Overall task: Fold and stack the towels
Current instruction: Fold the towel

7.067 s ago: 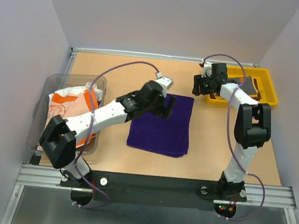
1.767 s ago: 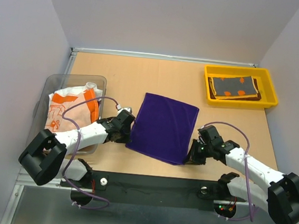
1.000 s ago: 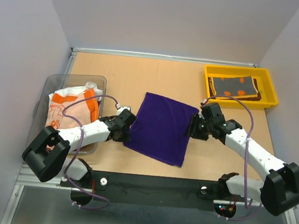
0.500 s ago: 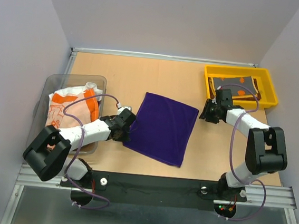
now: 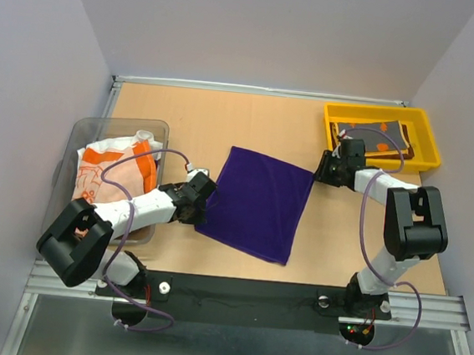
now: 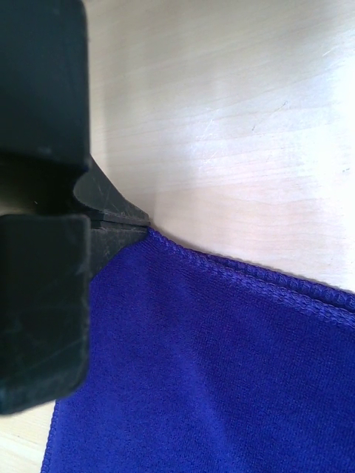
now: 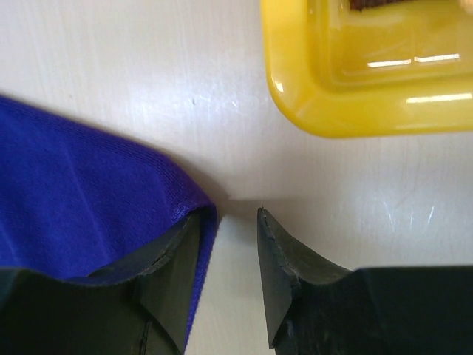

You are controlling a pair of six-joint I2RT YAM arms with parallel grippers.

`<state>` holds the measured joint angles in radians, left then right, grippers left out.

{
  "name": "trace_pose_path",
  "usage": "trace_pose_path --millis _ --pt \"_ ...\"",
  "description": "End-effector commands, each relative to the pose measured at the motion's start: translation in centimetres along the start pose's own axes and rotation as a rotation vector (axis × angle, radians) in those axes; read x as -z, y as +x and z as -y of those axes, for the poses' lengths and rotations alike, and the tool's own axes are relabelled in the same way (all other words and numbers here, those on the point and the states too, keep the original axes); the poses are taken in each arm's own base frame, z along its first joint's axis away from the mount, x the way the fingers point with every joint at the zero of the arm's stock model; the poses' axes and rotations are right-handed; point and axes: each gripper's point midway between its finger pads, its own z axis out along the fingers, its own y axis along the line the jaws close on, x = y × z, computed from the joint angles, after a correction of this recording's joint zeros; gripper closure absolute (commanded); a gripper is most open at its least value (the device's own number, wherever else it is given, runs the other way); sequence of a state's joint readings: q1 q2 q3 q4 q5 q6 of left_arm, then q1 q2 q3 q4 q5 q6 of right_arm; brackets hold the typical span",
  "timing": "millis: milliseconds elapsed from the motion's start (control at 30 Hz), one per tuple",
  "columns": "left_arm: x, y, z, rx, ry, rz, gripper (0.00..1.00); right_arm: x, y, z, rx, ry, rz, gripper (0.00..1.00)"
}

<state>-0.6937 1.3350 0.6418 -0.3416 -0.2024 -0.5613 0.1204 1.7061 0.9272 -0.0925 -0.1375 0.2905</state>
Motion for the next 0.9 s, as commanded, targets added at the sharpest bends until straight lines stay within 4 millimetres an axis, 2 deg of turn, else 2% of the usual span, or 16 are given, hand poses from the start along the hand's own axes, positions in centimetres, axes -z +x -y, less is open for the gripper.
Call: trace_pose_path --millis 0,300,367,400,533,667,700,867 --pt "0.1 -0.2 -0.4 -0.02 -0.029 -0.005 1.0 -0.2 -2.7 -1.0 0.025 -0.073 0.104 0.58" --pt "-0.2 0.0 -0.6 -0.025 -0.045 -0.014 1.0 -1.9 -1.5 -0.2 0.028 -0.057 0.068 0.64" --pt "-0.3 0.0 -0.7 -0.025 -0.051 -0.017 1.0 -2.1 -1.4 0.2 0.02 -0.049 0.064 0.74" --pt "-0.4 0.2 -0.7 -0.026 -0.055 -0.022 1.0 -2.1 -1.4 0.2 0.018 -0.048 0.066 0.75" --pt "-0.5 0.2 -0.9 -0.024 -0.068 -0.027 1.0 -2.0 -2.0 1.8 -0.012 -0.013 0.081 0.92" --pt "-1.1 0.9 -1.4 -0.03 -0.102 -0.057 1.0 -2.0 -3.1 3.0 -0.037 0.006 0.103 0.94" --pt "-1.2 1.0 -1.5 -0.032 -0.105 -0.062 1.0 -1.9 -3.6 3.3 -0.046 0.01 0.112 0.98" --pt "-1.4 1.2 -2.1 -0.024 -0.143 -0.066 1.0 -2.2 -4.3 3.4 -0.055 0.01 0.119 0.98"
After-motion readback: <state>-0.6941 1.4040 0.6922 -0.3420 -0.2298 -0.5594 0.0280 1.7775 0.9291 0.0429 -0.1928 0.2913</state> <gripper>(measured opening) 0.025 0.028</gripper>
